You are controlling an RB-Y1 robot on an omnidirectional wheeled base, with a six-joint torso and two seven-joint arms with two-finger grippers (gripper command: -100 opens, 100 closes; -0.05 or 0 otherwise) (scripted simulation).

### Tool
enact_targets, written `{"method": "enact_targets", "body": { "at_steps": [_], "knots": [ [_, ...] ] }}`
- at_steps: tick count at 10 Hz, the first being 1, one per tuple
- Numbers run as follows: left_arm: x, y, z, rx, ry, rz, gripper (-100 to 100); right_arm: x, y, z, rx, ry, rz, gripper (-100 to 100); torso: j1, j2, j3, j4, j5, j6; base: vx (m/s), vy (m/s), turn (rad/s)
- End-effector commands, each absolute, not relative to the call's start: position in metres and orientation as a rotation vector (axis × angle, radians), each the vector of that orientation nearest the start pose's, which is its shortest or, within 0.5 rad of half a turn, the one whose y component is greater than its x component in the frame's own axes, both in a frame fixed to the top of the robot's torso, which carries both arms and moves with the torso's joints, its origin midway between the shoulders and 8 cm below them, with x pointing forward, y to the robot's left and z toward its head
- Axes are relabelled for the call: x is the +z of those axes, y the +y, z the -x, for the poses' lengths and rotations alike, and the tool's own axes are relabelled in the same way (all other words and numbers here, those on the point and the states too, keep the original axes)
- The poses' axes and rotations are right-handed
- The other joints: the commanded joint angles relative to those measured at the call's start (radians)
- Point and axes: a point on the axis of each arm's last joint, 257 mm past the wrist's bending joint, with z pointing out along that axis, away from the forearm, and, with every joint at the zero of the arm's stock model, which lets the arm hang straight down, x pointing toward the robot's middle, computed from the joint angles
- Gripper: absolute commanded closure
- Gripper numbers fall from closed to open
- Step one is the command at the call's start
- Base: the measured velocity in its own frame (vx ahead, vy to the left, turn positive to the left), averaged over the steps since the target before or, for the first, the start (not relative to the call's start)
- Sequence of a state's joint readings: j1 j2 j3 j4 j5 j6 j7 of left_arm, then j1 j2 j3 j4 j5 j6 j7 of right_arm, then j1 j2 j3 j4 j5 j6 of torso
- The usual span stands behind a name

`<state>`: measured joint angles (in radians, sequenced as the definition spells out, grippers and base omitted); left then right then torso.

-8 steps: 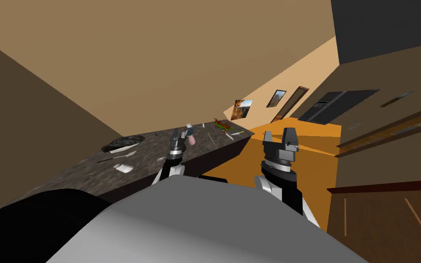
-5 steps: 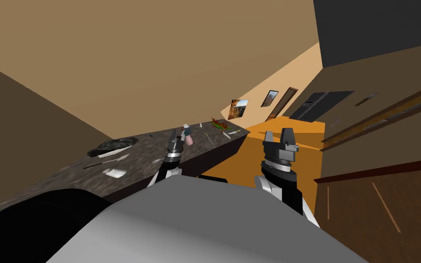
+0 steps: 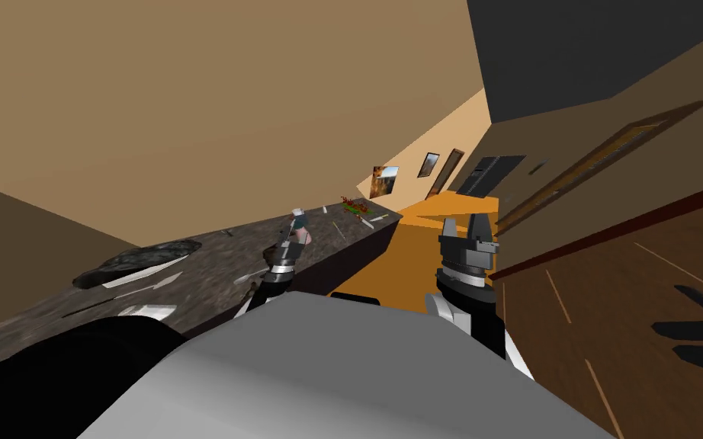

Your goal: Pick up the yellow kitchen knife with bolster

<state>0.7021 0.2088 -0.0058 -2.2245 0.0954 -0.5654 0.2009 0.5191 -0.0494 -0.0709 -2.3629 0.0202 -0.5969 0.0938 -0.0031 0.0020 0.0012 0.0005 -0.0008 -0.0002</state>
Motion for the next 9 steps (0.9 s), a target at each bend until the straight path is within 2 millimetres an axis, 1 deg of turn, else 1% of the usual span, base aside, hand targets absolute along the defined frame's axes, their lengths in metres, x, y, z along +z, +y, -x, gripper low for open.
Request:
{"method": "enact_targets", "body": {
  "at_steps": [1,2,3,4,5,6,7,8,9],
  "knots": [
    [-0.063,0.298,-0.313,-1.460,0.823,0.862,-100,0.072,-0.283,-0.305,1.164,0.570,-0.432,0,0.000,0.000,0.000,0.000,0.000,0.000,-0.009,-0.055,-0.241],
    [-0.073,0.301,-0.306,-1.478,0.848,0.894,-100,0.072,-0.283,-0.305,1.164,0.570,-0.432,0,0.000,0.000,0.000,0.000,0.000,0.001,0.005,-0.079,-0.327],
    [-0.076,0.302,-0.304,-1.472,0.855,0.901,-100,0.072,-0.283,-0.305,1.164,0.570,-0.432,0,-0.001,-0.001,-0.001,0.000,0.000,0.001,0.007,-0.054,-0.112],
    [-0.087,0.305,-0.297,-1.488,0.886,0.939,-100,0.072,-0.283,-0.305,1.164,0.570,-0.432,0,0.000,-0.001,-0.001,0.000,0.000,0.000,0.007,-0.060,-0.232],
    [-0.096,0.308,-0.290,-1.505,0.907,0.980,-100,0.072,-0.283,-0.305,1.164,0.570,-0.432,0,0.000,-0.001,-0.001,0.000,0.000,0.000,0.006,-0.086,-0.409],
    [-0.101,0.309,-0.286,-1.495,0.925,0.993,-100,0.072,-0.283,-0.305,1.164,0.570,-0.432,0,-0.001,-0.001,-0.001,0.000,0.000,0.001,0.012,-0.059,-0.145],
    [-0.113,0.313,-0.278,-1.509,0.958,1.039,-100,0.072,-0.283,-0.305,1.164,0.570,-0.432,0,0.000,-0.002,-0.001,0.000,0.000,0.000,0.026,-0.071,-0.239],
    [-0.115,0.313,-0.276,-1.503,0.963,1.047,-100,0.072,-0.283,-0.305,1.164,0.570,-0.432,0,-0.001,-0.002,-0.001,0.000,0.000,0.000,0.022,-0.048,-0.118],
    [-0.127,0.317,-0.266,-1.514,1.000,1.098,-100,0.072,-0.283,-0.305,1.164,0.570,-0.432,0,0.001,-0.002,-0.001,0.000,0.000,0.000,0.024,-0.057,-0.316]
  ]
}}
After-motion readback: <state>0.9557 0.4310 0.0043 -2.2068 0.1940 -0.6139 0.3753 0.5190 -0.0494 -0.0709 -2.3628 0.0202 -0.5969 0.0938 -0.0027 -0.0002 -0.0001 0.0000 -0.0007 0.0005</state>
